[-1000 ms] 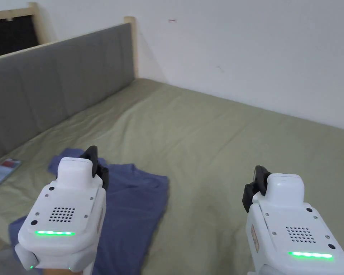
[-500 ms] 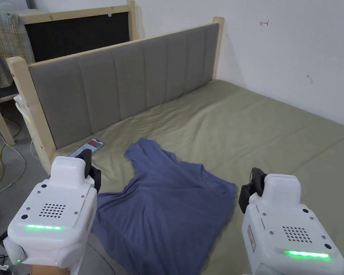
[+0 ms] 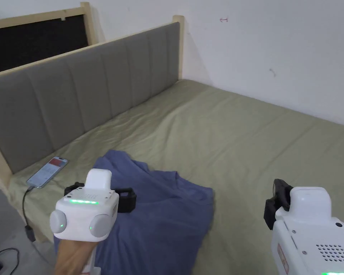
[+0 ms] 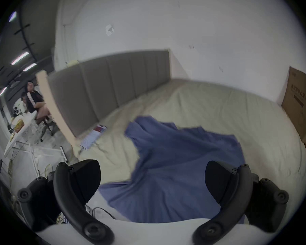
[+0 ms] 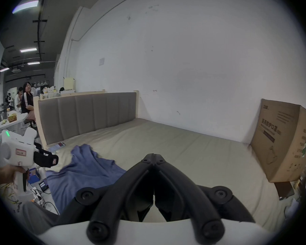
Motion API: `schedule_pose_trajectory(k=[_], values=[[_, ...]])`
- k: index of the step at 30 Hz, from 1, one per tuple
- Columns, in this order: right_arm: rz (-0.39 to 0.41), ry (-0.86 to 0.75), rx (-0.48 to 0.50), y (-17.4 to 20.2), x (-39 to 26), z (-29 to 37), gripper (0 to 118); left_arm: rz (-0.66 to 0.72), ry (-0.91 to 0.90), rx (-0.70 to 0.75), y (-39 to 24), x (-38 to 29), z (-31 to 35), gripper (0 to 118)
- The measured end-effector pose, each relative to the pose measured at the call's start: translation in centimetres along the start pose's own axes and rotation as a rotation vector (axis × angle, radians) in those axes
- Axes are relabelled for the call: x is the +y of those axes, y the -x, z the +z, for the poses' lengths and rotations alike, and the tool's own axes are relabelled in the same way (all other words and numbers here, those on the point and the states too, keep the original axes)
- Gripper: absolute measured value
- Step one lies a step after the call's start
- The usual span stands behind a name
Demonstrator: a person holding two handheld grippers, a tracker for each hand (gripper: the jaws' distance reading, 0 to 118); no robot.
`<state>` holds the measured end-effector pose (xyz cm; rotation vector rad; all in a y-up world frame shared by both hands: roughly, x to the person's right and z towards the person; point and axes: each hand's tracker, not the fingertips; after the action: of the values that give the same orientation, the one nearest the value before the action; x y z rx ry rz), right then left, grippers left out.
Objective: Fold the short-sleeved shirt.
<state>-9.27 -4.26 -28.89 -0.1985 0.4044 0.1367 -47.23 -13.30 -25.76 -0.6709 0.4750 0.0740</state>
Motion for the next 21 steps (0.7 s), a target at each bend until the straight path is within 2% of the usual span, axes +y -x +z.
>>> schedule_pose_trajectory(k=[6,8,9,10,12,14,15,16,17,21], values=[[-0.006,0.053,-0.096,-3.8,-1.5,-0.8,0,-0.015,0.26,-0.028,-3.4,-1.5,-9.1,113],[-0.005,0.069,-0.114,-4.9,-2.1,-1.0,0,0.021,0.327,-0.033,-3.8,-2.3,-11.0,99],[-0.004,0.08,-0.122,-5.5,-2.4,-1.1,0,0.042,0.359,-0.037,-3.9,-2.8,-11.8,88],[-0.001,0.09,-0.128,-5.9,-2.7,-1.2,0,0.064,0.385,-0.032,-3.9,-3.3,-12.2,73],[0.004,0.113,-0.145,-6.7,-3.3,-1.4,0,0.111,0.436,-0.062,-3.8,-4.3,-13.0,69],[-0.004,0.123,-0.152,-7.4,-3.8,-1.3,0,0.101,0.386,-0.043,-4.0,-4.0,-12.2,52],[-0.011,0.127,-0.157,-7.6,-4.0,-1.2,0,0.1,0.39,-0.055,-4.1,-3.8,-12.0,41],[-0.018,0.131,-0.158,-7.8,-4.1,-1.2,0,0.095,0.384,-0.063,-4.2,-3.6,-11.8,18],[-0.025,0.134,-0.16,-8.0,-4.2,-1.1,0,0.078,0.376,-0.062,-4.3,-3.5,-11.5,1],[-0.055,0.128,-0.166,-8.6,-4.2,0.0,0,0.097,0.351,-0.093,-4.0,-3.4,-9.9,1]])
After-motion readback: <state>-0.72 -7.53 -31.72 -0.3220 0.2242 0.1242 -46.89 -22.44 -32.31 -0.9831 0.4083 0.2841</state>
